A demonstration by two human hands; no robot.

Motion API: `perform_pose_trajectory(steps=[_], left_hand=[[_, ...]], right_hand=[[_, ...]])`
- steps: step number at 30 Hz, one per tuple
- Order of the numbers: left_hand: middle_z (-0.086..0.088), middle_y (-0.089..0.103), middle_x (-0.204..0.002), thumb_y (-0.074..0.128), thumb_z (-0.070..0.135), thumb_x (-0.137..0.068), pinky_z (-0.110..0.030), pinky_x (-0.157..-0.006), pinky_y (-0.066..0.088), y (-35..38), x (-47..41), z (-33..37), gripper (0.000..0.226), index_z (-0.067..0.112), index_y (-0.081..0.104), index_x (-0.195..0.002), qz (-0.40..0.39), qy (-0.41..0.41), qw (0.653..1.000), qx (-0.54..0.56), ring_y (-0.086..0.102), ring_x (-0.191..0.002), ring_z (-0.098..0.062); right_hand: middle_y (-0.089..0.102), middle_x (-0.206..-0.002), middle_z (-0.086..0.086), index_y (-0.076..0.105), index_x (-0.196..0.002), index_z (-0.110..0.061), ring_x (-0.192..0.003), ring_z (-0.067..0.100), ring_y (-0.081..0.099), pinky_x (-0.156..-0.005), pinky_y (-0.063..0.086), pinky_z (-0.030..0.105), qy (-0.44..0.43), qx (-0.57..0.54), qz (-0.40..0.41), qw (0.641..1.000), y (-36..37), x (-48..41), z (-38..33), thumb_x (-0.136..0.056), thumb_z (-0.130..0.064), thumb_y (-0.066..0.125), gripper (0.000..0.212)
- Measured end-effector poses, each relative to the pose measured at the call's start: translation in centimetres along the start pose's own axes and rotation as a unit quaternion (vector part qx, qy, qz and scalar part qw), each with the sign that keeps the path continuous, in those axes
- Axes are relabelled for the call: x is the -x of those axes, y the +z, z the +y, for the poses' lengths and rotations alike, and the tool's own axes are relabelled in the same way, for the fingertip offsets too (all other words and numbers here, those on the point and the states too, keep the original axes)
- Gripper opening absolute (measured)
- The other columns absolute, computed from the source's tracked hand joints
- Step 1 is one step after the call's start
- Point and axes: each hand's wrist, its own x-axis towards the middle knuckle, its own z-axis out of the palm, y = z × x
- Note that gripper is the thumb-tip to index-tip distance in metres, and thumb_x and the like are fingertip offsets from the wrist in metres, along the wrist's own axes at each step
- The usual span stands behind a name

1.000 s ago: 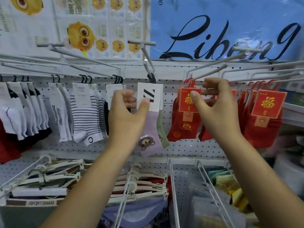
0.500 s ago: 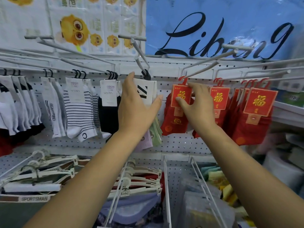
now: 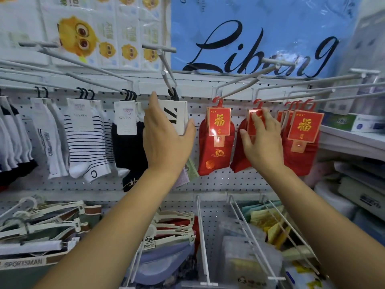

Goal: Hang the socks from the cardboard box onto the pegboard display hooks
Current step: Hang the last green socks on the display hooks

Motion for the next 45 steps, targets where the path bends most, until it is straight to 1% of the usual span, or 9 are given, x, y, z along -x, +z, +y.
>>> perform_pose_trajectory(steps=[3,6,9,17,24,29,34,38,45], left_hand=[[-0.015,0.034,-0.16,0.069,0.045,-0.091,-0.026,-0.11,0.027,0.0,0.3,-0.2,0.093,0.004,0.019,-0.157,0.009,0.007,1.0,0.0,0.034,-0.146,-0.027],[-0.015,0.034,-0.159,0.07,0.048,-0.09,-0.029,-0.113,0.028,0.0,0.5,-0.5,0.097,0.004,0.017,-0.158,0.005,0.007,1.0,0.01,0.035,-0.146,-0.027],[-0.016,0.034,-0.158,0.071,0.048,-0.089,-0.039,-0.116,0.034,0.0,0.5,-0.5,0.1,0.005,0.014,-0.158,-0.005,0.009,1.0,0.015,0.036,-0.146,-0.03],[-0.018,0.037,-0.156,0.073,0.045,-0.088,-0.046,-0.114,0.038,-0.4,0.6,-0.8,0.097,0.006,0.016,-0.156,-0.018,0.021,1.0,0.001,0.04,-0.142,-0.032],[-0.015,0.044,-0.148,0.07,0.059,-0.085,-0.051,-0.109,0.046,-2.3,0.4,-1.6,0.101,0.006,0.019,-0.156,-0.039,0.029,0.998,0.03,0.046,-0.136,-0.03],[-0.019,0.057,-0.132,0.056,0.051,-0.096,-0.044,-0.105,0.047,-5.0,0.0,-4.8,0.065,-0.002,0.054,-0.134,-0.004,0.115,0.991,0.063,0.054,-0.125,-0.033],[-0.016,0.063,-0.114,0.059,0.026,-0.099,-0.042,-0.094,0.051,-9.3,-1.7,-10.3,0.031,-0.001,0.066,-0.112,0.028,0.16,0.985,0.053,0.059,-0.109,-0.03],[-0.013,0.063,-0.113,0.067,0.018,-0.095,-0.033,-0.095,0.045,-13.8,-3.8,-14.8,0.023,0.001,0.065,-0.111,0.014,0.128,0.991,0.019,0.058,-0.107,-0.028],[-0.006,0.055,-0.135,0.067,0.039,-0.095,-0.039,-0.102,0.044,-17.5,-7.9,-20.3,0.049,0.011,0.055,-0.133,-0.158,-0.006,0.987,-0.018,0.051,-0.126,-0.025]], right_hand=[[0.032,-0.162,0.009,0.046,-0.148,-0.012,-0.149,0.029,0.024,-0.121,0.03,0.049,-0.003,-0.028,0.022,0.999,-0.8,0.5,-0.1,-0.101,-0.035,0.056,0.053],[0.049,-0.147,0.012,0.057,-0.135,-0.007,-0.139,0.03,0.037,-0.115,0.036,0.046,-0.018,-0.034,0.14,0.989,-2.3,1.7,0.4,-0.097,-0.026,0.063,0.044],[0.044,-0.151,0.012,0.053,-0.139,-0.01,-0.142,0.031,0.034,-0.12,0.026,0.044,0.04,-0.003,0.202,0.978,-3.7,2.4,1.1,-0.094,-0.026,0.064,0.048],[0.022,-0.165,0.008,0.031,-0.155,-0.013,-0.153,0.029,0.015,-0.122,0.028,0.053,0.097,0.036,0.05,0.993,-3.1,1.3,3.4,-0.097,-0.028,0.061,0.067],[0.032,-0.16,0.008,0.042,-0.149,-0.011,-0.149,0.027,0.026,-0.117,0.035,0.049,0.087,0.02,0.029,0.996,-4.1,1.5,2.3,-0.098,-0.025,0.06,0.056],[0.062,-0.122,0.004,0.06,-0.123,-0.009,-0.116,0.023,0.058,-0.098,0.051,0.045,0.03,-0.058,0.118,0.991,-4.8,4.5,-4.1,-0.097,-0.017,0.061,0.027],[0.064,-0.096,0.002,0.064,-0.104,-0.007,-0.082,0.014,0.061,-0.074,0.052,0.026,-0.049,-0.175,0.163,0.97,-4.9,8.7,-14.7,-0.094,-0.006,0.067,0.011],[0.064,-0.093,0.002,0.066,-0.102,-0.003,-0.082,0.01,0.06,-0.076,0.048,0.015,-0.098,-0.233,0.155,0.955,-2.7,10.5,-22.6,-0.093,-0.007,0.068,0.01],[0.057,-0.127,0.002,0.052,-0.133,-0.012,-0.114,0.013,0.051,-0.092,0.035,0.022,0.093,-0.238,0.009,0.967,3.6,7.1,-31.5,-0.098,-0.035,0.063,0.044]])
